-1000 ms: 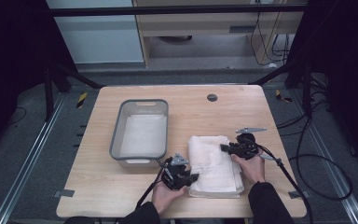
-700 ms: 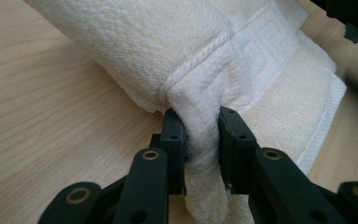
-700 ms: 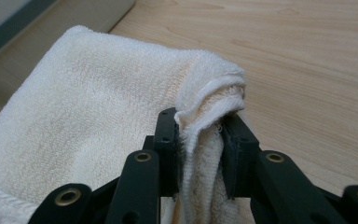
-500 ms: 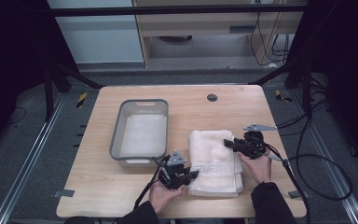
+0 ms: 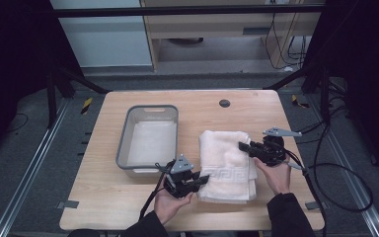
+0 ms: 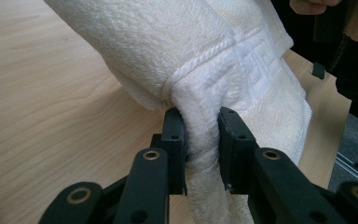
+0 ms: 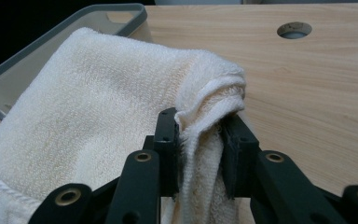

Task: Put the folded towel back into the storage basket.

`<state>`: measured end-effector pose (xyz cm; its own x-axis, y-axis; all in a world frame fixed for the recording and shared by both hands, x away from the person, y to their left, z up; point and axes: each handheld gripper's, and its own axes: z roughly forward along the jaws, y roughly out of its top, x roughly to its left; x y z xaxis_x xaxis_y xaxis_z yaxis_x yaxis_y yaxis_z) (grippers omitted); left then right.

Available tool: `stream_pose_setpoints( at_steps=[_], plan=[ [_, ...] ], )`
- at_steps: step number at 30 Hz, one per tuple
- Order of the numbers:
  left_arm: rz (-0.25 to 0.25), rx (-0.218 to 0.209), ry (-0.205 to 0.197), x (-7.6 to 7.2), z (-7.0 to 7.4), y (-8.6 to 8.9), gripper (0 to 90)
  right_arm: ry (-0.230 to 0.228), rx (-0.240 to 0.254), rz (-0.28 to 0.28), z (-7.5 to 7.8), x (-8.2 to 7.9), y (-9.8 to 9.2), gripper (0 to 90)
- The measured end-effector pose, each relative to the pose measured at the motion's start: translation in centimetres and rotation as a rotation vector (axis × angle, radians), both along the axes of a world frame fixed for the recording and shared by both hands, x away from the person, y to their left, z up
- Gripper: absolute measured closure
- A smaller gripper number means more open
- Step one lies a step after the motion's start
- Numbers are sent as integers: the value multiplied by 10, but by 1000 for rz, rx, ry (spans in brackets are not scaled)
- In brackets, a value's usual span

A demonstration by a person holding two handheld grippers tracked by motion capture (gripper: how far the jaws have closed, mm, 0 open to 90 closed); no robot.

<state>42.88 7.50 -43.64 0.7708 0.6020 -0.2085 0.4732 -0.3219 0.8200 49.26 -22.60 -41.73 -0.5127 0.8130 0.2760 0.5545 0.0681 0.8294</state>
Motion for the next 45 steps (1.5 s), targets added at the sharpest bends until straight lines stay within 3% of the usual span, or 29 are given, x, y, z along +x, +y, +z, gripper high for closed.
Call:
stream_pose_setpoints(
  at_steps=[11,21,45],
  plan=[
    [8,-31,-29,-2,13,5,739,-42,25,-9,12,-3,1,708],
    [19,-38,-53,-2,21,8,739,-78,20,-14,21,-4,5,709],
    [46,-75,-130,6,58,18,741,-165,62,-46,55,2,15,709]
  ],
)
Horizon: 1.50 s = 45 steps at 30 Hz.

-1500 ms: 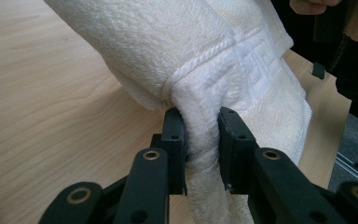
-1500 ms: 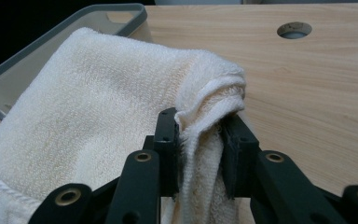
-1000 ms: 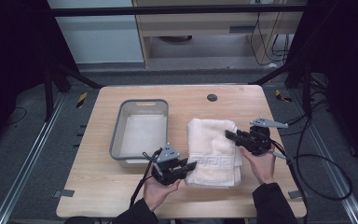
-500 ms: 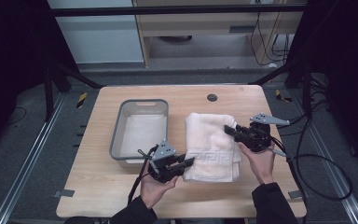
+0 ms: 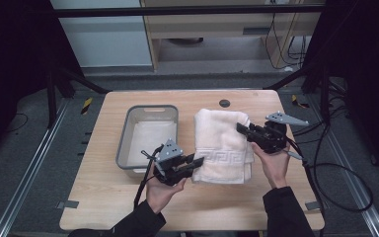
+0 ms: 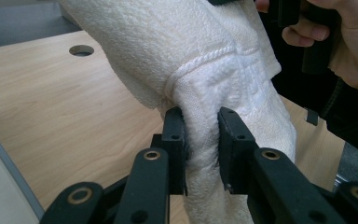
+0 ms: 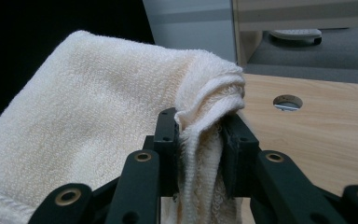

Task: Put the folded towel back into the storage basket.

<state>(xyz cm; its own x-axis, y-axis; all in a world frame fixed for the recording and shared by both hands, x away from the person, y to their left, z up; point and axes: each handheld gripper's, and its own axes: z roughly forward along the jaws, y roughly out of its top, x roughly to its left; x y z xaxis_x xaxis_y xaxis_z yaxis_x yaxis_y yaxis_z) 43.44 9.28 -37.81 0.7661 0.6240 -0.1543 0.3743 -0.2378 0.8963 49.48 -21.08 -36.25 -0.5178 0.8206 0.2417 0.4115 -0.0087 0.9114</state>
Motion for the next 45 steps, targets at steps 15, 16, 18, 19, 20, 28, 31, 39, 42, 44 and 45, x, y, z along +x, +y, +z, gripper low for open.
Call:
stream_pose_setpoints(
  at_steps=[15,16,18,19,20,28,31,39,42,44,45],
  plan=[
    [21,-10,-48,3,15,5,742,-54,18,-22,16,1,6,708],
    [20,-11,-48,4,16,6,742,-56,23,-22,17,1,6,708],
    [23,-12,-49,4,17,8,742,-57,26,-24,18,2,7,708],
    [24,-13,-51,4,18,8,743,-59,27,-24,18,3,8,708],
    [27,-13,-54,4,19,9,742,-61,28,-23,18,3,9,708],
    [45,-19,-72,5,25,16,743,-78,34,-22,27,5,17,708],
    [50,-23,-78,5,27,19,743,-85,33,-22,30,6,19,708],
    [70,-35,-92,6,34,28,743,-105,36,-17,38,8,29,708],
    [78,-42,-97,7,36,32,743,-110,38,-16,41,9,33,708],
    [82,-45,-97,7,37,34,743,-110,42,-14,43,10,35,708],
    [86,-49,-100,8,38,35,744,-112,41,-13,44,10,36,708]
  ],
)
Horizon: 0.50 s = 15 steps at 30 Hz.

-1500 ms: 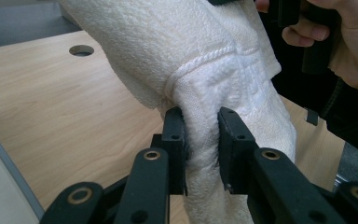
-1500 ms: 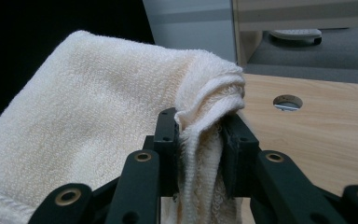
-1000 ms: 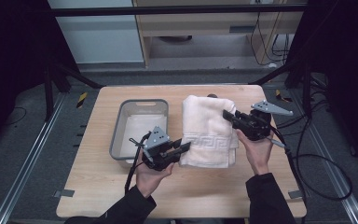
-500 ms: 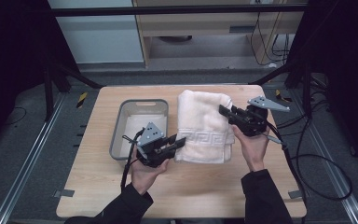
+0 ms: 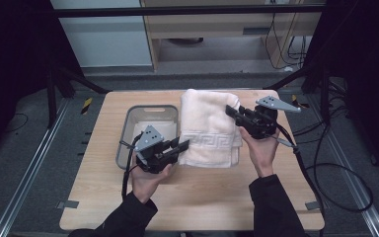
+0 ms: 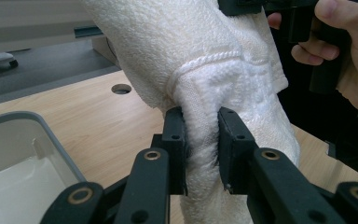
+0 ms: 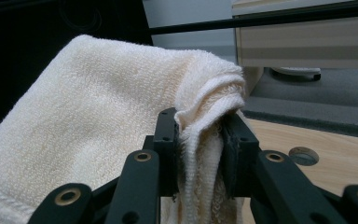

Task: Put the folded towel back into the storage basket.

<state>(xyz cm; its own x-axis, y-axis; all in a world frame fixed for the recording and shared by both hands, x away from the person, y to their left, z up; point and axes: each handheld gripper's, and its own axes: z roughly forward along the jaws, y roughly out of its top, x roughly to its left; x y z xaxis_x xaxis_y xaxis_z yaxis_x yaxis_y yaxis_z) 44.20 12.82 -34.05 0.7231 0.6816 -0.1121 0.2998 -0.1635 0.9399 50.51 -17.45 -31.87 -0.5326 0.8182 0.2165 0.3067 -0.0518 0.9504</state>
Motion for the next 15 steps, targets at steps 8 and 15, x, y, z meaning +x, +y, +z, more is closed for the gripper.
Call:
stream_pose_setpoints(
  at_steps=[8,15],
  plan=[
    [16,-5,-11,1,5,11,744,-12,-3,5,7,4,11,708],
    [32,-16,-17,2,10,20,744,-20,-8,12,13,7,22,708]
  ],
)
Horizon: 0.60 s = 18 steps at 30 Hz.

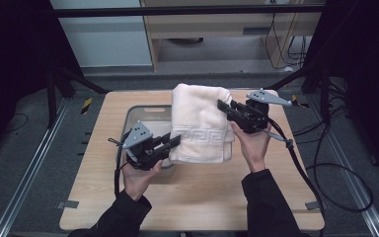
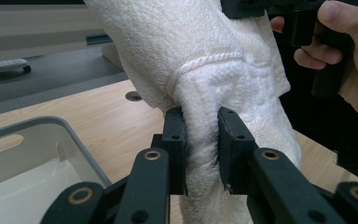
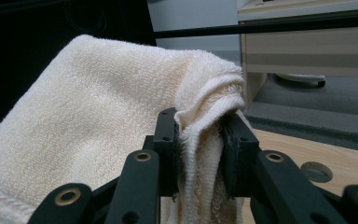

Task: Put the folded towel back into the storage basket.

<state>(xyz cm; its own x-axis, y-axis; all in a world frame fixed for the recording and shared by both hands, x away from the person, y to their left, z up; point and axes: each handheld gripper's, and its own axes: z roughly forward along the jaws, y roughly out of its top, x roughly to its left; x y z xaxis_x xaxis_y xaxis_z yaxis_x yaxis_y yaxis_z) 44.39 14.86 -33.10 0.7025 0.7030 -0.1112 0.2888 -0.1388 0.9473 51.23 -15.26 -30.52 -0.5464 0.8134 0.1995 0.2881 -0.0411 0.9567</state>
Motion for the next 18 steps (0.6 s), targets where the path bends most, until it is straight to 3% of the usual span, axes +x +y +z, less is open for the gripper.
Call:
stream_pose_setpoints(
  at_steps=[18],
  plan=[
    [47,-16,-12,2,6,24,744,-7,7,13,6,11,27,706]
  ],
)
